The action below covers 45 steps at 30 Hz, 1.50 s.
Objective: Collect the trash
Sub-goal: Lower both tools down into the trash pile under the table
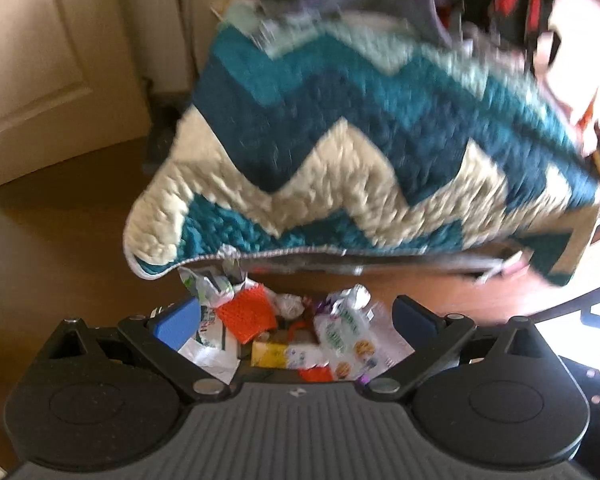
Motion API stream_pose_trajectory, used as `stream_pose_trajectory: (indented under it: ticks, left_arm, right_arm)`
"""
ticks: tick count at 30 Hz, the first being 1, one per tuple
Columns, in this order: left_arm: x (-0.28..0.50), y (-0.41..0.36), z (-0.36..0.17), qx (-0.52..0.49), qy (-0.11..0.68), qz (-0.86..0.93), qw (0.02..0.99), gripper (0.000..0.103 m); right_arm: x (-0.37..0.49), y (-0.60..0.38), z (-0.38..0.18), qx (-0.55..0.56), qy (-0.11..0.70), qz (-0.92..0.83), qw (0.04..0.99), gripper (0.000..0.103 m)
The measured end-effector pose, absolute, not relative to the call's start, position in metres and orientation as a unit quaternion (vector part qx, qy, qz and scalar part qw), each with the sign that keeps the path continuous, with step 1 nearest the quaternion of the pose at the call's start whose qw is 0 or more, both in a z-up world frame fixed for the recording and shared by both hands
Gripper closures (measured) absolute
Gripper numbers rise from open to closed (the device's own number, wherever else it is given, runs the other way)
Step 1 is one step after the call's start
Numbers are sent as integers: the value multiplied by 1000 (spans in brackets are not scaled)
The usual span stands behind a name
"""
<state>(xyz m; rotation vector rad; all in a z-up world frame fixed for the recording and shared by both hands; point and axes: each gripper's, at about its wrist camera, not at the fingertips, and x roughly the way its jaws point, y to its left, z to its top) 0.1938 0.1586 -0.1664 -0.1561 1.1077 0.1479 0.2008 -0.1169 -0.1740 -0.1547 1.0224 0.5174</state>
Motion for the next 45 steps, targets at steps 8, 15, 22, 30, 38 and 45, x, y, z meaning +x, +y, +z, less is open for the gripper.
stream_pose_trajectory:
  ticks: [8, 15, 22, 30, 38, 45]
  left_arm:
    - [240, 170, -236, -11, 589, -3, 808, 0]
    - [252, 156, -314, 109, 585, -104, 797, 0]
    - [242, 146, -401, 157, 606, -173, 760, 0]
    - [222, 130, -467, 204, 627, -237, 714, 0]
    - [216, 124, -518, 261, 627, -242, 693, 1]
    - [214, 126, -545, 325, 604, -244, 686, 11]
  right_arm:
    - [231, -89, -239, -96, 526, 274, 800, 23]
    - [266, -77, -304, -68, 585, 258, 766, 23]
    - [295, -57, -365, -52, 624, 253, 738, 23]
    - [314, -32, -421, -56, 651, 246, 716, 23]
    - [313, -12, -455, -73, 669, 262, 692, 23]
    - [313, -7, -472, -69, 671, 262, 690, 24]
